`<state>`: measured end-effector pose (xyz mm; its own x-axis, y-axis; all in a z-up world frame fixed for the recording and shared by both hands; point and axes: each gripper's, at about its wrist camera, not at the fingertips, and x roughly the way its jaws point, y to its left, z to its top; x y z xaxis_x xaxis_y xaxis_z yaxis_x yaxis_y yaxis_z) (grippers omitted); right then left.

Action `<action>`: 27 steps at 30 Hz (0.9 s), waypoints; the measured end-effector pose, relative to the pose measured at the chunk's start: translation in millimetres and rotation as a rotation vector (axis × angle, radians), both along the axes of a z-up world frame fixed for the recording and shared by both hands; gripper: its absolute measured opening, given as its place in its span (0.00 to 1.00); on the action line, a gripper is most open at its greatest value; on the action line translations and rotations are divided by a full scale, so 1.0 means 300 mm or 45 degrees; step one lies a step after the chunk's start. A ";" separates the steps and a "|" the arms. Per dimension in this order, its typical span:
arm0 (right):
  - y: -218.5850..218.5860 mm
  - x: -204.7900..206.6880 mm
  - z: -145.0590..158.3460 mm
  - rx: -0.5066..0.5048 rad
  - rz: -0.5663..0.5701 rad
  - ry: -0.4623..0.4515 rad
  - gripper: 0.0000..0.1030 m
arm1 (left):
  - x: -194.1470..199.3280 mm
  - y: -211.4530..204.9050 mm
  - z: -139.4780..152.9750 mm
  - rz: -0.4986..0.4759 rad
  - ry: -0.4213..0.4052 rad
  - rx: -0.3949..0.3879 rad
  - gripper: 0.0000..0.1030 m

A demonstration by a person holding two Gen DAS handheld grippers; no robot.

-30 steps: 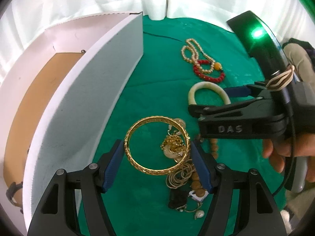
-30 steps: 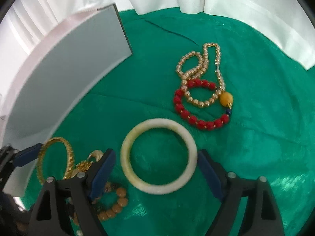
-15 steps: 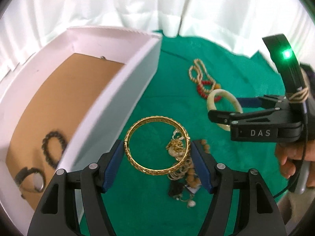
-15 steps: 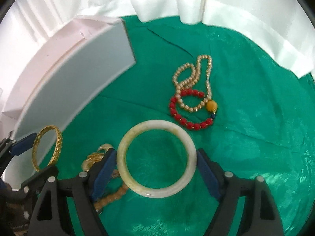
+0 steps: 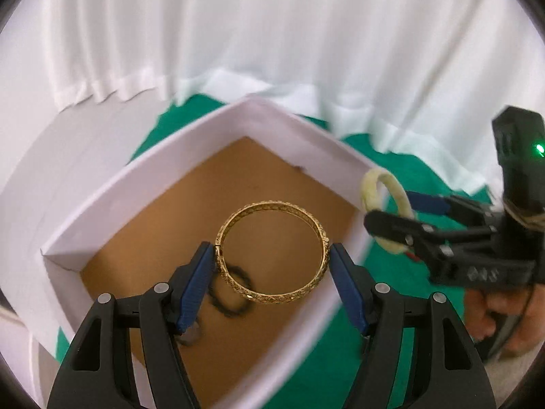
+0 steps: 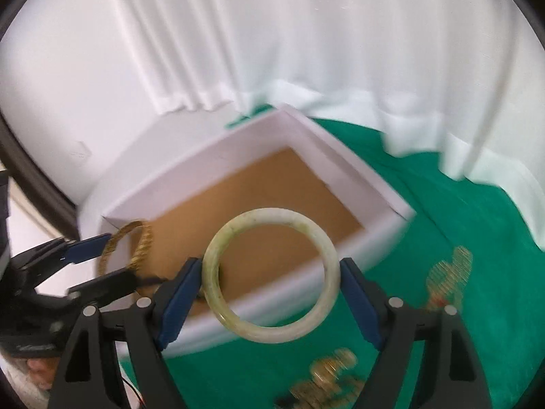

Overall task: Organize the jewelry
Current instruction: 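Carry both bangles over the box and open both tools to drop them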

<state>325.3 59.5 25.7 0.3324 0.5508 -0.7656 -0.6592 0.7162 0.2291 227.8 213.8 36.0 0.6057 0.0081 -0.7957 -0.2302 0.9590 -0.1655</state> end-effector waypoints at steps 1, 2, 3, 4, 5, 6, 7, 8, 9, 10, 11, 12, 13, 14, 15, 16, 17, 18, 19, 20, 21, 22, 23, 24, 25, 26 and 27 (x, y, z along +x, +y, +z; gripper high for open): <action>0.051 0.017 -0.024 -0.004 0.023 0.020 0.80 | 0.014 0.031 -0.028 0.026 0.019 -0.007 0.68; 0.097 0.033 -0.051 -0.022 0.038 0.038 0.80 | 0.035 0.071 -0.065 0.062 0.043 -0.014 0.68; 0.130 0.042 -0.074 -0.047 0.046 0.049 0.80 | 0.045 0.094 -0.089 0.086 0.058 -0.015 0.68; 0.163 0.057 -0.105 -0.077 0.046 0.056 0.80 | 0.058 0.123 -0.116 0.113 0.076 -0.010 0.68; 0.189 0.068 -0.129 -0.104 0.044 0.061 0.80 | 0.075 0.149 -0.151 0.145 0.097 0.006 0.68; 0.218 0.080 -0.162 -0.145 0.044 0.059 0.80 | 0.084 0.162 -0.169 0.164 0.108 0.015 0.68; 0.239 0.090 -0.186 -0.178 0.041 0.052 0.80 | 0.102 0.174 -0.195 0.184 0.120 0.021 0.68; 0.263 0.100 -0.214 -0.218 0.043 0.041 0.80 | 0.110 0.188 -0.217 0.204 0.129 0.019 0.68; 0.279 0.107 -0.233 -0.247 0.047 0.033 0.80 | 0.120 0.207 -0.244 0.228 0.139 0.005 0.68; 0.295 0.110 -0.250 -0.276 0.042 0.020 0.80 | 0.127 0.222 -0.268 0.247 0.149 -0.008 0.68; 0.306 0.111 -0.256 -0.294 0.042 0.009 0.80 | 0.130 0.237 -0.282 0.261 0.156 -0.016 0.68; 0.313 0.112 -0.271 -0.311 0.046 -0.004 0.81 | 0.135 0.249 -0.303 0.276 0.165 -0.020 0.68; 0.313 0.115 -0.280 -0.320 0.051 -0.005 0.81 | 0.140 0.257 -0.318 0.284 0.172 -0.023 0.68; 0.308 0.116 -0.289 -0.324 0.057 0.001 0.81 | 0.143 0.264 -0.330 0.291 0.174 -0.028 0.68; 0.298 0.117 -0.295 -0.331 0.065 0.012 0.81 | 0.146 0.270 -0.338 0.296 0.177 -0.029 0.69; 0.296 0.118 -0.299 -0.337 0.067 0.008 0.81 | 0.149 0.273 -0.347 0.303 0.183 -0.029 0.69; 0.288 0.114 -0.293 -0.330 0.063 -0.011 0.81 | 0.146 0.274 -0.351 0.305 0.186 -0.028 0.70; 0.280 0.111 -0.284 -0.322 0.060 -0.019 0.81 | 0.153 0.276 -0.355 0.302 0.186 -0.029 0.71; 0.270 0.110 -0.274 -0.309 0.056 -0.019 0.81 | 0.152 0.272 -0.353 0.292 0.181 -0.029 0.76; 0.255 0.110 -0.257 -0.291 0.054 -0.018 0.81 | 0.155 0.268 -0.350 0.280 0.175 -0.026 0.81; 0.248 0.113 -0.243 -0.284 0.052 -0.025 0.81 | 0.155 0.260 -0.342 0.271 0.167 -0.010 0.82; 0.232 0.109 -0.219 -0.276 0.047 -0.040 0.81 | 0.156 0.253 -0.332 0.265 0.160 0.010 0.82; 0.219 0.107 -0.199 -0.269 0.042 -0.051 0.81 | 0.148 0.242 -0.318 0.252 0.150 0.022 0.82; 0.198 0.104 -0.173 -0.253 0.038 -0.059 0.81 | 0.138 0.231 -0.303 0.236 0.136 0.026 0.82; 0.176 0.098 -0.146 -0.238 0.036 -0.066 0.81 | 0.119 0.215 -0.280 0.218 0.118 0.027 0.82; 0.142 0.085 -0.111 -0.225 0.036 -0.079 0.81 | 0.101 0.199 -0.258 0.202 0.100 0.028 0.82; 0.119 0.076 -0.089 -0.216 0.040 -0.091 0.81 | 0.077 0.174 -0.232 0.179 0.080 0.032 0.82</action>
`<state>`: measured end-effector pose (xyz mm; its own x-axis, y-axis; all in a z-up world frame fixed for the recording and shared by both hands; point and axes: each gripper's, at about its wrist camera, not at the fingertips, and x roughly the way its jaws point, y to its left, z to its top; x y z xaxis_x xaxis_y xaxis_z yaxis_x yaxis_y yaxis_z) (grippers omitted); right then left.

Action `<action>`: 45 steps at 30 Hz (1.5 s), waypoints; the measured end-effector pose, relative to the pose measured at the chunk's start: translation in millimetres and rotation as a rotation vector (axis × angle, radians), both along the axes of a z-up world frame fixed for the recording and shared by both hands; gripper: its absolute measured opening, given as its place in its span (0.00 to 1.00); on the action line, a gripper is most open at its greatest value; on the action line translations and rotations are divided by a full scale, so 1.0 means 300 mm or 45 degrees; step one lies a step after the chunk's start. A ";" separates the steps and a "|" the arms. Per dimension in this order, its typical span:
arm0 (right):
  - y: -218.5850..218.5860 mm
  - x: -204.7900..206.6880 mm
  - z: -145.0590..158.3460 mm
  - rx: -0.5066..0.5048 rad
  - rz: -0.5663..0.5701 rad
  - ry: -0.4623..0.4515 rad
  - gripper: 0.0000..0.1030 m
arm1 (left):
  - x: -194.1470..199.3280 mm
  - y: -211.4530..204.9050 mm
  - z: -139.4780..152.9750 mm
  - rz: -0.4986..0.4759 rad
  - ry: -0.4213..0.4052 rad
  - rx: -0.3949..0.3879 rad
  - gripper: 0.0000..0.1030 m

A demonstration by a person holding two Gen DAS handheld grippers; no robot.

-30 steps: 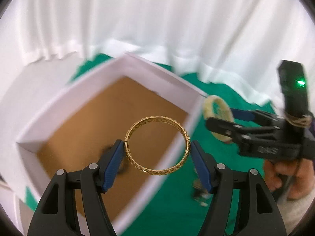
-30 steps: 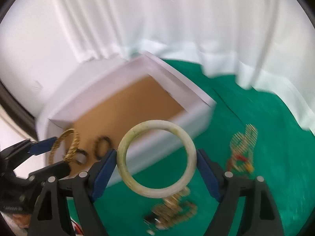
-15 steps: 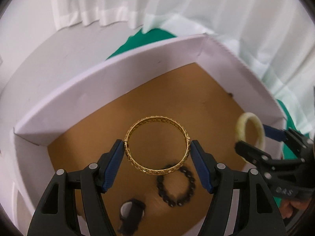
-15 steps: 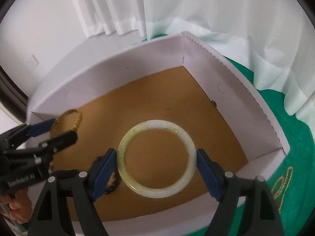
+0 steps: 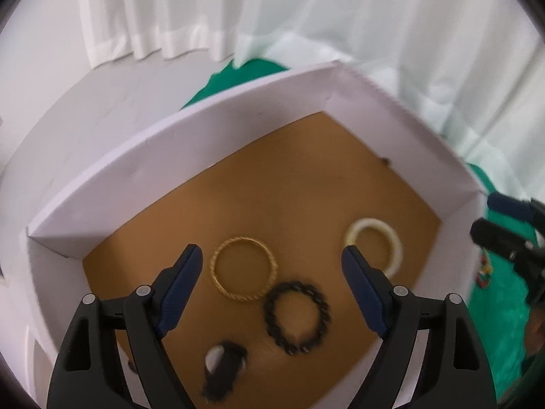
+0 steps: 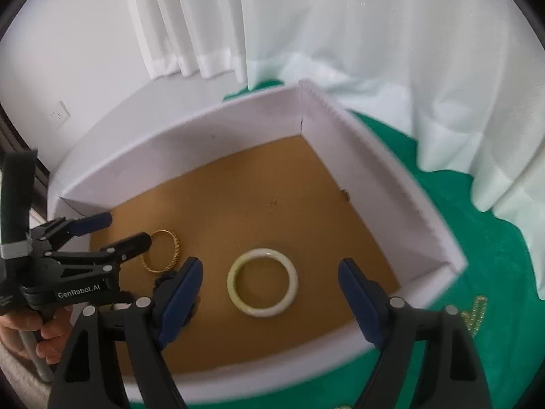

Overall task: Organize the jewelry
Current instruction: 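Carry both bangles over the box and open both tools to drop them, then move both tools back to the pile and reach the left tool to the gold chain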

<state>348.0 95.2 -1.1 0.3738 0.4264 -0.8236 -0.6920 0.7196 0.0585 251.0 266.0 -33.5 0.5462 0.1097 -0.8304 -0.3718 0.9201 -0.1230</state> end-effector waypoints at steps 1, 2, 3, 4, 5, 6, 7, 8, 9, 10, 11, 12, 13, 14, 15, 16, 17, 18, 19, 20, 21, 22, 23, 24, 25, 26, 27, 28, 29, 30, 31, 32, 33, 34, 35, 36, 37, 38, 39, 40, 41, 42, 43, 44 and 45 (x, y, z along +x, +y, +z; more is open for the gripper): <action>-0.028 -0.014 0.024 0.007 0.007 -0.015 0.81 | -0.018 -0.021 0.020 -0.020 -0.014 0.003 0.83; -0.071 -0.039 0.053 0.009 0.015 -0.035 0.81 | -0.041 -0.046 0.041 -0.042 -0.032 0.006 0.84; -0.105 -0.055 0.070 0.011 0.019 -0.045 0.81 | -0.067 -0.080 0.065 -0.071 -0.051 0.010 0.84; -0.142 -0.072 0.085 0.017 0.020 -0.052 0.81 | -0.091 -0.113 0.084 -0.101 -0.067 0.014 0.86; -0.184 -0.085 0.097 0.025 0.017 -0.054 0.81 | -0.118 -0.152 0.103 -0.137 -0.086 0.014 0.86; -0.230 -0.105 0.106 0.034 0.006 -0.055 0.81 | -0.136 -0.181 0.116 -0.165 -0.099 0.013 0.86; -0.277 -0.125 0.110 0.045 -0.005 -0.054 0.81 | -0.155 -0.214 0.127 -0.194 -0.111 0.011 0.87; -0.321 -0.145 0.109 0.048 -0.016 -0.055 0.81 | -0.175 -0.257 0.137 -0.234 -0.123 0.006 0.87; -0.352 -0.164 0.107 0.046 -0.025 -0.056 0.81 | -0.192 -0.293 0.142 -0.268 -0.131 0.001 0.87; -0.390 -0.184 0.097 0.044 -0.036 -0.051 0.81 | -0.208 -0.333 0.146 -0.301 -0.137 -0.002 0.87; -0.435 -0.206 0.082 0.048 -0.054 -0.038 0.81 | -0.222 -0.373 0.146 -0.333 -0.139 -0.003 0.87; -0.468 -0.222 0.073 0.050 -0.069 -0.029 0.81 | -0.237 -0.422 0.141 -0.374 -0.144 -0.006 0.87; -0.504 -0.239 0.054 0.048 -0.089 -0.021 0.81 | -0.248 -0.465 0.132 -0.408 -0.143 -0.006 0.87; -0.540 -0.256 0.031 0.043 -0.109 -0.013 0.81 | -0.255 -0.511 0.118 -0.444 -0.136 0.000 0.88; -0.565 -0.265 0.013 0.039 -0.121 -0.006 0.81 | -0.261 -0.546 0.106 -0.469 -0.129 0.012 0.88; -0.596 -0.278 -0.012 0.033 -0.137 0.000 0.81 | -0.265 -0.577 0.090 -0.490 -0.123 0.026 0.88; -0.631 -0.288 -0.044 0.021 -0.159 0.010 0.81 | -0.269 -0.608 0.069 -0.510 -0.114 0.041 0.88; -0.660 -0.295 -0.071 0.013 -0.179 0.022 0.81 | -0.272 -0.632 0.041 -0.521 -0.099 0.054 0.88; -0.690 -0.300 -0.100 0.003 -0.199 0.041 0.81 | -0.274 -0.646 0.018 -0.525 -0.086 0.052 0.88; -0.729 -0.308 -0.138 -0.006 -0.231 0.059 0.81 | -0.274 -0.656 -0.008 -0.528 -0.068 0.036 0.88; -0.752 -0.316 -0.165 -0.012 -0.251 0.072 0.81 | -0.268 -0.663 -0.038 -0.524 -0.035 0.004 0.88; -0.778 -0.326 -0.190 -0.013 -0.270 0.086 0.81 | -0.259 -0.664 -0.060 -0.517 -0.014 -0.021 0.87; -0.811 -0.339 -0.222 -0.007 -0.297 0.106 0.81 | -0.246 -0.668 -0.079 -0.511 0.001 -0.049 0.87; -0.831 -0.347 -0.242 0.001 -0.317 0.124 0.81 | -0.219 -0.675 -0.099 -0.512 0.023 -0.074 0.87; -0.853 -0.356 -0.263 0.016 -0.337 0.146 0.81 | -0.200 -0.685 -0.112 -0.516 0.044 -0.081 0.87; -0.873 -0.366 -0.281 0.039 -0.357 0.164 0.81 | -0.172 -0.700 -0.124 -0.520 0.063 -0.082 0.87; -0.886 -0.376 -0.290 0.058 -0.372 0.176 0.81 | -0.138 -0.719 -0.134 -0.527 0.079 -0.077 0.87; -0.898 -0.386 -0.297 0.081 -0.387 0.188 0.81 | -0.112 -0.737 -0.140 -0.532 0.090 -0.068 0.87; -0.907 -0.396 -0.301 0.107 -0.401 0.199 0.81 | -0.085 -0.753 -0.147 -0.535 0.099 -0.055 0.87; -0.915 -0.406 -0.303 0.126 -0.408 0.207 0.81 | -0.056 -0.766 -0.157 -0.536 0.109 -0.041 0.87; -0.921 -0.410 -0.305 0.142 -0.411 0.213 0.81 | -0.025 -0.783 -0.169 -0.531 0.121 -0.021 0.86; -0.925 -0.416 -0.306 0.154 -0.414 0.215 0.81 | -0.002 -0.797 -0.182 -0.522 0.131 0.000 0.86; -0.927 -0.423 -0.302 0.161 -0.419 0.211 0.81 | 0.026 -0.813 -0.199 -0.512 0.144 0.027 0.86; -0.931 -0.430 -0.298 0.168 -0.423 0.206 0.81 | 0.047 -0.826 -0.217 -0.500 0.157 0.049 0.85; -0.935 -0.434 -0.293 0.178 -0.424 0.201 0.81 | 0.068 -0.837 -0.239 -0.485 0.172 0.065 0.85; -0.934 -0.437 -0.291 0.185 -0.425 0.199 0.81 | 0.077 -0.836 -0.257 -0.475 0.185 0.073 0.84; -0.936 -0.441 -0.288 0.192 -0.425 0.196 0.81 | 0.089 -0.839 -0.281 -0.461 0.203 0.085 0.82; -0.937 -0.447 -0.285 0.199 -0.424 0.191 0.81 | 0.097 -0.839 -0.305 -0.445 0.220 0.103 0.80; -0.941 -0.452 -0.285 0.203 -0.423 0.186 0.81 | 0.099 -0.837 -0.319 -0.433 0.230 0.115 0.79; -0.941 -0.457 -0.285 0.206 -0.421 0.179 0.81 | 0.097 -0.831 -0.336 -0.417 0.239 0.122 0.80; -0.941 -0.462 -0.284 0.203 -0.419 0.170 0.81 | 0.090 -0.820 -0.343 -0.404 0.227 0.106 0.80; -0.938 -0.464 -0.284 0.199 -0.414 0.164 0.81 | 0.081 -0.805 -0.345 -0.384 0.216 0.082 0.81; -0.935 -0.465 -0.285 0.190 -0.410 0.156 0.81 | 0.072 -0.792 -0.345 -0.367 0.216 0.072 0.81; -0.931 -0.466 -0.288 0.177 -0.405 0.146 0.81 | 0.063 -0.781 -0.343 -0.350 0.216 0.073 0.81; -0.929 -0.468 -0.288 0.169 -0.402 0.141 0.81 | 0.046 -0.764 -0.340 -0.323 0.214 0.082 0.81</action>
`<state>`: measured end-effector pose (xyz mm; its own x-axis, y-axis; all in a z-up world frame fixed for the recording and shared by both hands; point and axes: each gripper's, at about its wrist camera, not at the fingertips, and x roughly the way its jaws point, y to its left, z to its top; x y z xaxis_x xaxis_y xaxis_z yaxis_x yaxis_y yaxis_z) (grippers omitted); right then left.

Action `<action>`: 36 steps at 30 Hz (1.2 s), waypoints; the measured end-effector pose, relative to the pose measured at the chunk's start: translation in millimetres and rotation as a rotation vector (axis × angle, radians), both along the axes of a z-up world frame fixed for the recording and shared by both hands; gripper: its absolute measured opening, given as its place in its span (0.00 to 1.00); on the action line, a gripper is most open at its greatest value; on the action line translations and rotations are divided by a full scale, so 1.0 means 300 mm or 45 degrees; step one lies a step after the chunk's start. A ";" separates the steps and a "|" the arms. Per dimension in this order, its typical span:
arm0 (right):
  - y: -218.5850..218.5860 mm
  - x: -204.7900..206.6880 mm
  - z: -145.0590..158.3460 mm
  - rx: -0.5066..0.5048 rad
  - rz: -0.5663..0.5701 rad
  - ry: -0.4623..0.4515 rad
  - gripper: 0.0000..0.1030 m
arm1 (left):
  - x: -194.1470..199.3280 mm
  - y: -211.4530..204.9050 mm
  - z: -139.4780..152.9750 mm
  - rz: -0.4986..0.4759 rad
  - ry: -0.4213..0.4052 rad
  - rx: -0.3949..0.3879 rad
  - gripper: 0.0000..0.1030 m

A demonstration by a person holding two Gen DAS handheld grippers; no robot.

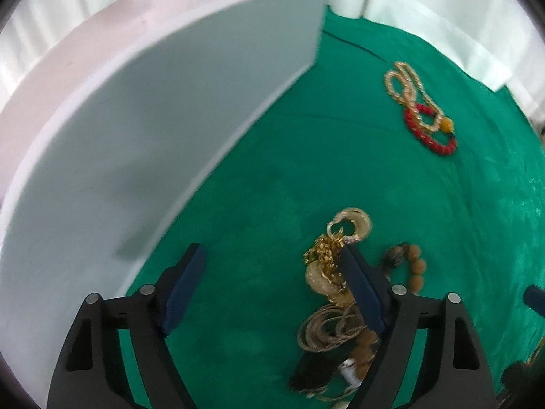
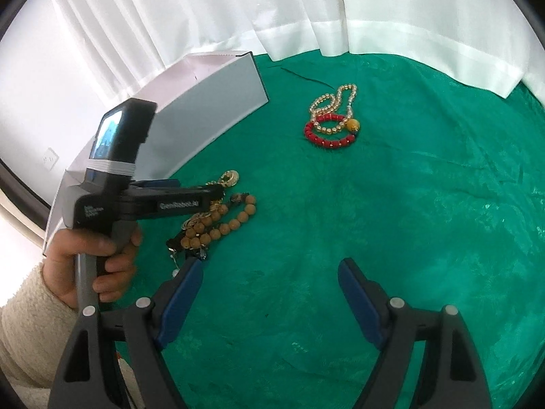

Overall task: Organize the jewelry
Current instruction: 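Move both tools back to the pile and reach the left tool to the gold chain, then grasp the gold chain with pendant using the left tool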

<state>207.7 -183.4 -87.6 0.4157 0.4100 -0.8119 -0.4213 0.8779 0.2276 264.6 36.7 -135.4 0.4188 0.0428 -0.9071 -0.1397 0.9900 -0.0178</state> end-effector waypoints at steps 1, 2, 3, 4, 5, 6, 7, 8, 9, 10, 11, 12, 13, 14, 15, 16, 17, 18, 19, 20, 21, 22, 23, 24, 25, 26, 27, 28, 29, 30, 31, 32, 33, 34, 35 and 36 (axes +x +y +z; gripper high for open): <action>0.003 0.002 -0.004 -0.008 0.004 -0.002 0.81 | -0.019 0.015 0.002 0.021 -0.003 0.012 0.81; 0.004 0.005 -0.008 -0.014 0.007 -0.003 0.81 | -0.037 0.029 0.004 0.036 -0.009 0.016 0.81; 0.007 0.011 -0.014 -0.017 0.010 -0.004 0.81 | -0.062 0.048 0.005 0.055 -0.009 0.020 0.80; 0.011 0.022 -0.021 -0.018 0.012 -0.002 0.81 | -0.087 0.065 0.004 0.070 -0.002 0.023 0.80; 0.014 0.031 -0.027 -0.019 0.012 0.001 0.81 | -0.111 0.083 0.001 0.081 0.004 0.021 0.80; 0.022 0.046 -0.037 -0.021 0.010 0.005 0.81 | -0.124 0.100 0.001 0.089 0.007 0.018 0.80; 0.033 0.064 -0.046 -0.029 0.005 0.007 0.81 | -0.140 0.117 0.000 0.100 0.011 0.022 0.81; 0.048 0.082 -0.053 -0.040 0.001 0.003 0.81 | -0.161 0.134 -0.002 0.108 0.009 0.025 0.81; 0.071 0.102 -0.059 -0.056 0.002 -0.009 0.81 | -0.174 0.143 -0.001 0.113 0.006 0.026 0.81; 0.097 0.119 -0.063 -0.072 0.007 -0.024 0.81 | -0.190 0.156 -0.001 0.122 0.004 0.029 0.80; 0.135 0.139 -0.067 -0.098 0.015 -0.047 0.81 | -0.201 0.164 0.000 0.123 0.004 0.023 0.80; 0.165 0.151 -0.070 -0.118 0.024 -0.063 0.81 | -0.222 0.174 0.001 0.131 0.006 0.023 0.80; 0.200 0.162 -0.075 -0.142 0.040 -0.075 0.81 | -0.237 0.183 0.001 0.140 0.004 0.026 0.80; 0.233 0.171 -0.085 -0.171 0.062 -0.084 0.81 | -0.257 0.193 0.001 0.148 0.002 0.031 0.81; 0.266 0.178 -0.098 -0.216 0.081 -0.097 0.81 | -0.272 0.198 0.001 0.149 0.001 0.031 0.81; 0.290 0.185 -0.114 -0.279 0.083 -0.115 0.81 | -0.287 0.205 0.000 0.149 0.002 0.027 0.81; 0.303 0.194 -0.132 -0.336 0.080 -0.122 0.81 | -0.305 0.212 -0.001 0.148 0.003 0.020 0.82; 0.304 0.202 -0.148 -0.384 0.072 -0.117 0.81 | -0.314 0.212 0.004 0.148 0.005 0.018 0.82; 0.291 0.210 -0.161 -0.427 0.049 -0.110 0.81 | -0.323 0.217 0.009 0.147 0.007 0.015 0.82; 0.265 0.213 -0.163 -0.436 0.023 -0.104 0.81 | -0.343 0.223 0.009 0.145 0.007 0.013 0.82; 0.243 0.214 -0.162 -0.431 0.007 -0.097 0.81 | -0.341 0.222 0.009 0.142 0.009 0.012 0.82; 0.213 0.213 -0.162 -0.443 -0.014 -0.089 0.81 | -0.353 0.223 0.008 0.137 0.012 0.014 0.82; 0.174 0.206 -0.159 -0.457 -0.037 -0.084 0.81 | -0.364 0.222 0.006 0.134 0.013 0.016 0.83; 0.143 0.196 -0.154 -0.467 -0.051 -0.078 0.81 | -0.382 0.222 0.006 0.130 0.016 0.019 0.83; 0.114 0.188 -0.155 -0.476 -0.065 -0.070 0.81 | -0.395 0.222 0.007 0.127 0.015 0.022 0.83; 0.073 0.172 -0.151 -0.486 -0.085 -0.062 0.81 | -0.410 0.224 0.011 0.125 0.014 0.024 0.83; 0.043 0.156 -0.149 -0.495 -0.096 -0.058 0.81 | -0.428 0.227 0.012 0.122 0.019 0.029 0.83; 0.012 0.138 -0.148 -0.502 -0.108 -0.053 0.81 | -0.443 0.230 0.013 0.118 0.025 0.030 0.83; -0.026 0.117 -0.146 -0.505 -0.122 -0.043 0.81 | -0.457 0.232 0.014 0.116 0.026 0.028 0.84; -0.054 0.098 -0.143 -0.502 -0.134 -0.029 0.81 | -0.470 0.230 0.015 0.113 0.028 0.035 0.84; -0.082 0.079 -0.142 -0.501 -0.148 -0.013 0.81 | -0.499 0.237 0.021 0.107 0.030 0.043 0.84; -0.115 0.054 -0.139 -0.502 -0.165 0.005 0.81 | -0.524 0.238 0.027 0.094 0.031 0.049 0.84; -0.131 0.036 -0.134 -0.500 -0.175 0.014 0.81 | -0.530 0.235 0.030 0.084 0.028 0.042 0.84; -0.148 0.011 -0.124 -0.487 -0.185 0.017 0.81 | -0.546 0.239 0.038 0.071 0.022 0.021 0.84; -0.170 -0.021 -0.104 -0.449 -0.190 0.011 0.81 | -0.568 0.247 0.052 0.056 0.009 -0.017 0.84; -0.182 -0.042 -0.090 -0.416 -0.190 0.006 0.81 | -0.584 0.253 0.062 0.048 0.000 -0.041 0.84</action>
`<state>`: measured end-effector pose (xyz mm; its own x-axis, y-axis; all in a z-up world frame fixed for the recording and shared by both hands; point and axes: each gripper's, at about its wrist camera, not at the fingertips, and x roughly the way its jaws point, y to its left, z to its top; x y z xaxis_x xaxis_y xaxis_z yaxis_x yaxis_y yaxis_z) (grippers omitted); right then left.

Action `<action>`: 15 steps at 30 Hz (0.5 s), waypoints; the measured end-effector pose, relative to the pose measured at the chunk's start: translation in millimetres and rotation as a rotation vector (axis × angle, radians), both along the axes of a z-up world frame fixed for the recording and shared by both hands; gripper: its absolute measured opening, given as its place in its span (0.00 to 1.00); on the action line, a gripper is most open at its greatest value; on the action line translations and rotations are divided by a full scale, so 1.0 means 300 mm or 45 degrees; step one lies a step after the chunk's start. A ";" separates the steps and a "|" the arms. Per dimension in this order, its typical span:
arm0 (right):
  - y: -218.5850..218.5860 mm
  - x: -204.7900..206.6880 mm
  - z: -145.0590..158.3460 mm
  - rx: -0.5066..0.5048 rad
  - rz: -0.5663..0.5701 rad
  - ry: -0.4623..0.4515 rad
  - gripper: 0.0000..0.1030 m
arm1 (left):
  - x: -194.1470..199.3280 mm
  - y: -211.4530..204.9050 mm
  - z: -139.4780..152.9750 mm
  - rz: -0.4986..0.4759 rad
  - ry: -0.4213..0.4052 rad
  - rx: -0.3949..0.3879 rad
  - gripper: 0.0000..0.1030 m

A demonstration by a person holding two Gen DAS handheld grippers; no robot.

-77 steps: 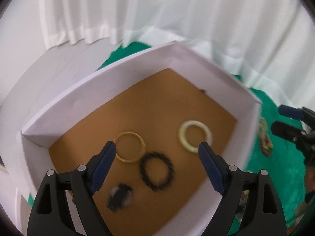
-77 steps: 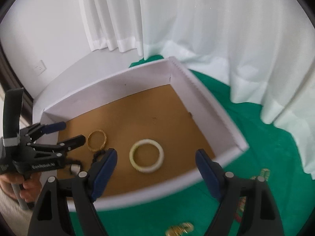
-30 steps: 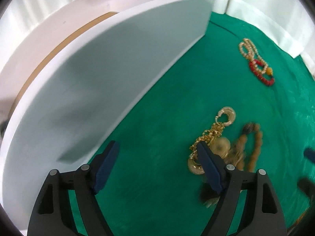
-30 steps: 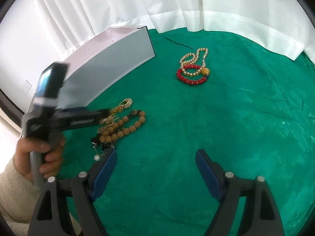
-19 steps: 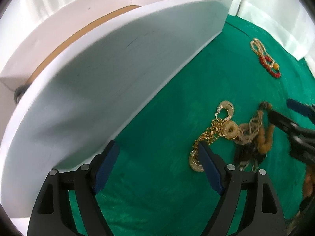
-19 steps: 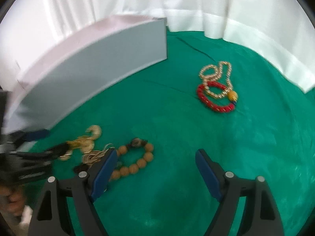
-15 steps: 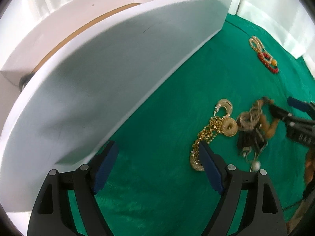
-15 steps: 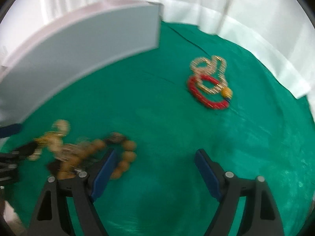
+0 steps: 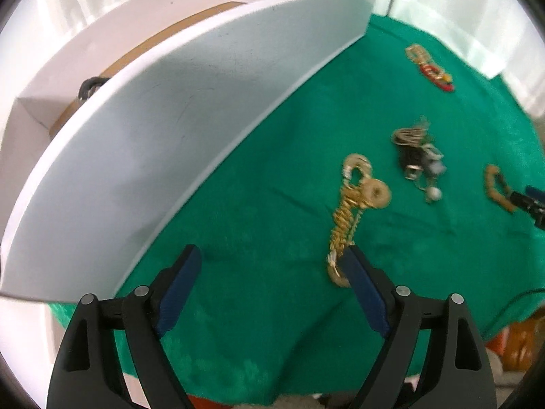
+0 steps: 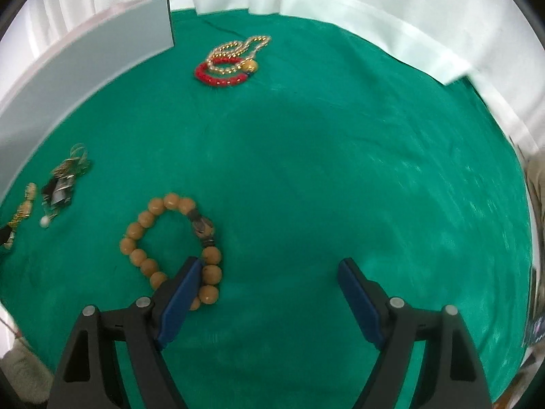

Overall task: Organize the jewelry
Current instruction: 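Grasp the gold chain with pendant using the left tool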

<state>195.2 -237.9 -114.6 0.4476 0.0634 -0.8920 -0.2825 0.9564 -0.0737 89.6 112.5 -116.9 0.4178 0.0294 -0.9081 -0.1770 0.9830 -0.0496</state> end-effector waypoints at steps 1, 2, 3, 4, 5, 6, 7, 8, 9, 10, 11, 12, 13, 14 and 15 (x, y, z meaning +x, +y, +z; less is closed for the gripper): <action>-0.015 -0.025 0.020 0.046 -0.001 -0.009 0.81 | -0.013 0.004 0.009 -0.010 -0.009 -0.022 0.85; -0.023 -0.041 0.033 0.076 -0.003 -0.015 0.81 | -0.024 0.006 0.017 -0.023 -0.018 -0.043 0.86; -0.030 -0.056 0.046 0.107 -0.004 -0.022 0.81 | -0.033 0.004 0.025 -0.043 -0.029 -0.063 0.86; -0.030 -0.065 0.053 0.126 -0.003 -0.027 0.81 | -0.034 -0.002 0.027 -0.060 -0.035 -0.070 0.86; -0.033 -0.078 0.061 0.147 0.001 -0.032 0.81 | -0.036 -0.010 0.030 -0.078 -0.039 -0.070 0.86; -0.032 -0.087 0.063 0.157 0.005 -0.032 0.81 | -0.029 -0.026 0.031 -0.094 -0.041 -0.060 0.86; -0.033 -0.090 0.064 0.169 0.012 -0.032 0.81 | -0.030 -0.036 0.035 -0.105 -0.045 -0.056 0.86; -0.028 -0.094 0.063 0.181 0.023 -0.031 0.81 | -0.023 -0.055 0.038 -0.129 -0.054 -0.057 0.86; -0.015 -0.093 0.060 0.185 0.031 -0.027 0.81 | -0.007 -0.072 0.035 -0.146 -0.058 -0.058 0.86; -0.006 -0.092 0.055 0.186 0.037 -0.024 0.81 | 0.004 -0.089 0.032 -0.165 -0.064 -0.055 0.86; 0.001 -0.094 0.053 0.186 0.042 -0.022 0.81 | 0.010 -0.105 0.026 -0.183 -0.068 -0.047 0.84; 0.008 -0.096 0.053 0.189 0.049 -0.021 0.81 | 0.017 -0.113 0.019 -0.190 -0.066 -0.044 0.83; 0.015 -0.098 0.055 0.197 0.059 -0.023 0.81 | 0.025 -0.122 0.007 -0.198 -0.058 -0.046 0.77; 0.021 -0.098 0.059 0.204 0.068 -0.027 0.81 | 0.035 -0.127 -0.005 -0.208 -0.048 -0.057 0.70; 0.021 -0.104 0.065 0.207 0.072 -0.032 0.81 | 0.044 -0.128 -0.020 -0.211 -0.035 -0.066 0.67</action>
